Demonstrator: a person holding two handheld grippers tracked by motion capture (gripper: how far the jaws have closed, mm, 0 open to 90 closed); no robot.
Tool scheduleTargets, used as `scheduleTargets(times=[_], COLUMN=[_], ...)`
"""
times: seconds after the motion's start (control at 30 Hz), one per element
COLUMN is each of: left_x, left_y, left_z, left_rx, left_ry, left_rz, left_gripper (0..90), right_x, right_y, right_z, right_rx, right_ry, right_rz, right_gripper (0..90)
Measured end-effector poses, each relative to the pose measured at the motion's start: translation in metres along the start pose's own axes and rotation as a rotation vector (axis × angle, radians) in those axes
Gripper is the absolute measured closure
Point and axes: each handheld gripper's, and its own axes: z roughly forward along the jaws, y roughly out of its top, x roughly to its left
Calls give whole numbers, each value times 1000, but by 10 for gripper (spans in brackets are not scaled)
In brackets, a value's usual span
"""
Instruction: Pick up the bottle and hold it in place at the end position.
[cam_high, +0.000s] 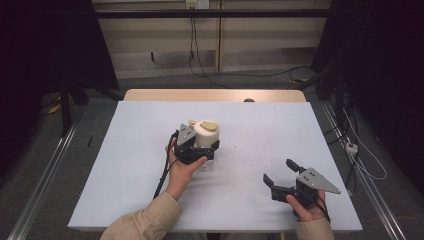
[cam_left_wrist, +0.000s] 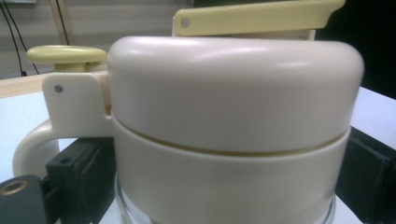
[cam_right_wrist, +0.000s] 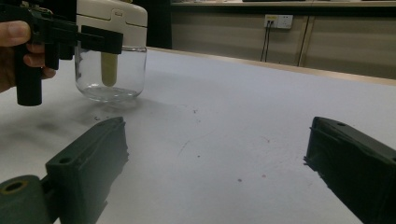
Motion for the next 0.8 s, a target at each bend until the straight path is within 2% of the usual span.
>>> scheduleTargets(times=[0.5, 0.8], left_x=[-3, -3], left_y=[3, 4], left_z=[7, 9], left_rx=[4, 9], left_ry=[-16, -9], left_rz=[2, 8], left_gripper=[56, 56], right_x=[0, -1], right_y=[0, 0], right_z=[0, 0], right_rx=[0, 0], right_ry=[0, 0], right_rz=[1, 0], right_gripper=[49, 49])
